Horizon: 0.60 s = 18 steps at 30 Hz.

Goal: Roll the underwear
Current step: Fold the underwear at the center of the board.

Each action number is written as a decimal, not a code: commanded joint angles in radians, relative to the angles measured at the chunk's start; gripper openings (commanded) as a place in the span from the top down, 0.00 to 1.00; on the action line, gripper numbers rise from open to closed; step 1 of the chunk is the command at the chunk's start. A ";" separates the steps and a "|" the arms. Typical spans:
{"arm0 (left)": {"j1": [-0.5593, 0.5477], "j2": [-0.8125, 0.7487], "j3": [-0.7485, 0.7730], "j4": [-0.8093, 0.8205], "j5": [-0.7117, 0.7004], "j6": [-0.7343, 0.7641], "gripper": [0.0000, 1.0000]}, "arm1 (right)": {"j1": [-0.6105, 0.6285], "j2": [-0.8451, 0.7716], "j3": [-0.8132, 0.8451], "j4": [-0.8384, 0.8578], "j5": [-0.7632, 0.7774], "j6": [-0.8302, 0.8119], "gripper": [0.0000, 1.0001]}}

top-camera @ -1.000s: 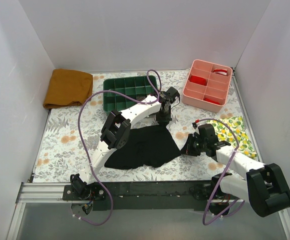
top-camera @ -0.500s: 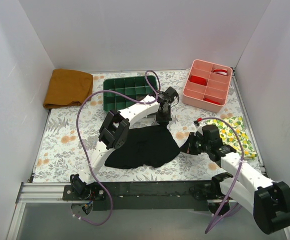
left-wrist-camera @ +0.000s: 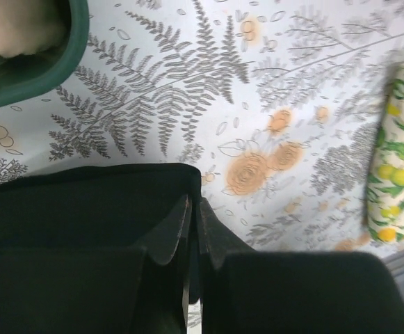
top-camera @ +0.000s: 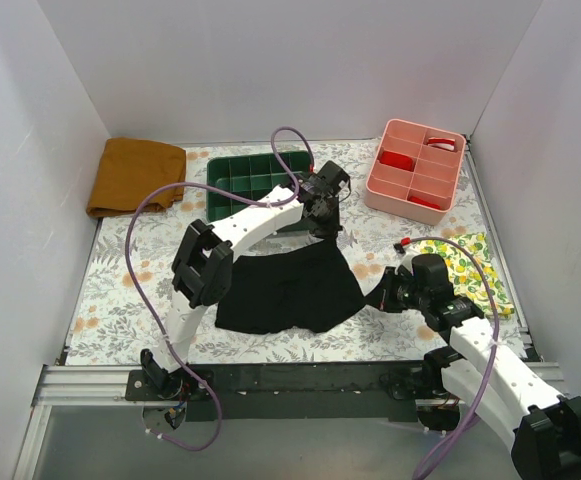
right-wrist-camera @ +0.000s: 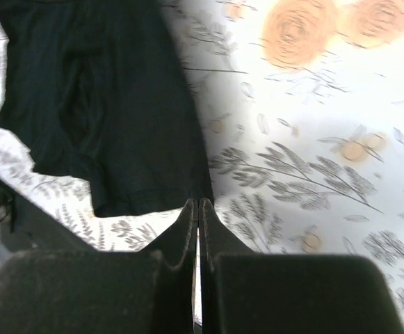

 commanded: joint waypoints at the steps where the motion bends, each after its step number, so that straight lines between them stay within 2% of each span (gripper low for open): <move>1: 0.005 -0.113 -0.009 0.072 0.048 0.000 1.00 | -0.004 -0.034 0.066 -0.127 0.150 -0.018 0.99; 7: 0.005 -0.079 0.071 0.051 0.077 0.011 1.00 | -0.004 -0.069 0.138 -0.198 0.249 -0.001 0.99; 12: 0.005 -0.106 0.033 0.072 0.076 0.012 1.00 | -0.004 -0.107 0.181 -0.166 0.131 -0.031 0.99; 18: 0.005 -0.163 -0.075 0.130 0.060 0.011 1.00 | -0.002 -0.077 0.210 -0.126 -0.032 -0.029 0.99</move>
